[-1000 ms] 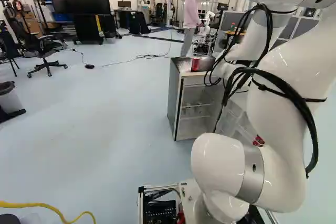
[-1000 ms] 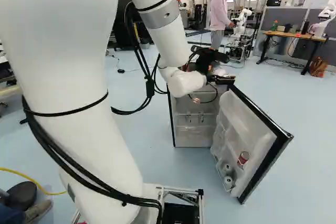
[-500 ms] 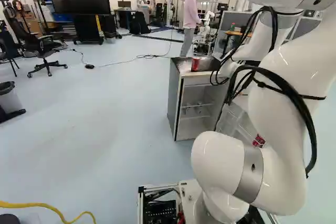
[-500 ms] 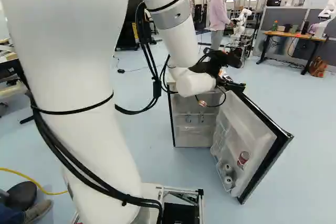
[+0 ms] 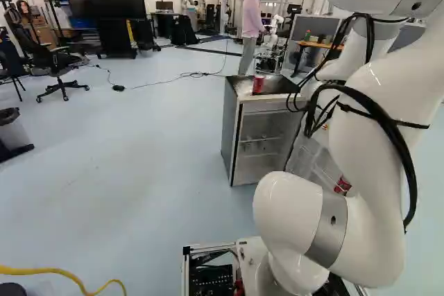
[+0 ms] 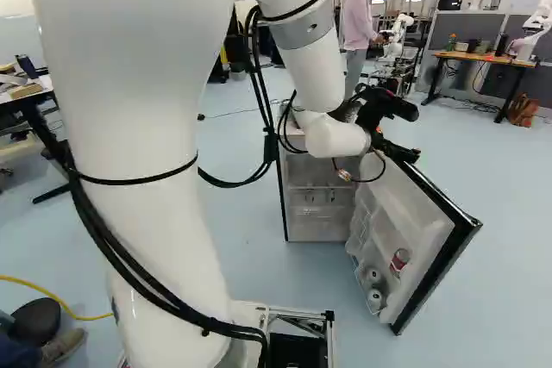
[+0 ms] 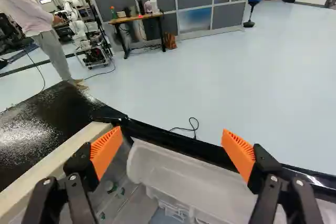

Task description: Grab a drink from the fridge

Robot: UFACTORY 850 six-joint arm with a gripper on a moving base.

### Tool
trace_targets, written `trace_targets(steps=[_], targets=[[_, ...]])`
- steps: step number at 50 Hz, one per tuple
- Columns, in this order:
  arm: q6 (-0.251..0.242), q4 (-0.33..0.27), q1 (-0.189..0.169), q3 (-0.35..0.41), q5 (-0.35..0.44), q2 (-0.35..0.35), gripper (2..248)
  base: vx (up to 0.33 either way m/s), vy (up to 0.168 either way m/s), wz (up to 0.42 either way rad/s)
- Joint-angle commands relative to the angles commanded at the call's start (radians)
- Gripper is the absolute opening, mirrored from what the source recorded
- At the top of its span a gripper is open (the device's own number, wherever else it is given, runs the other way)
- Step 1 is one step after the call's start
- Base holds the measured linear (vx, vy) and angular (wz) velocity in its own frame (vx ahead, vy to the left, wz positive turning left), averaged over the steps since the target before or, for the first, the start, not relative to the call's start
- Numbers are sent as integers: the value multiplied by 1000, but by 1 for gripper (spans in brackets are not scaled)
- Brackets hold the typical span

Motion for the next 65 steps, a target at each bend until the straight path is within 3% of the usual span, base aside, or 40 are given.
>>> trace_targets(steps=[65], targets=[[0,25,-150,-237,-211,-193,247,0,0,0]])
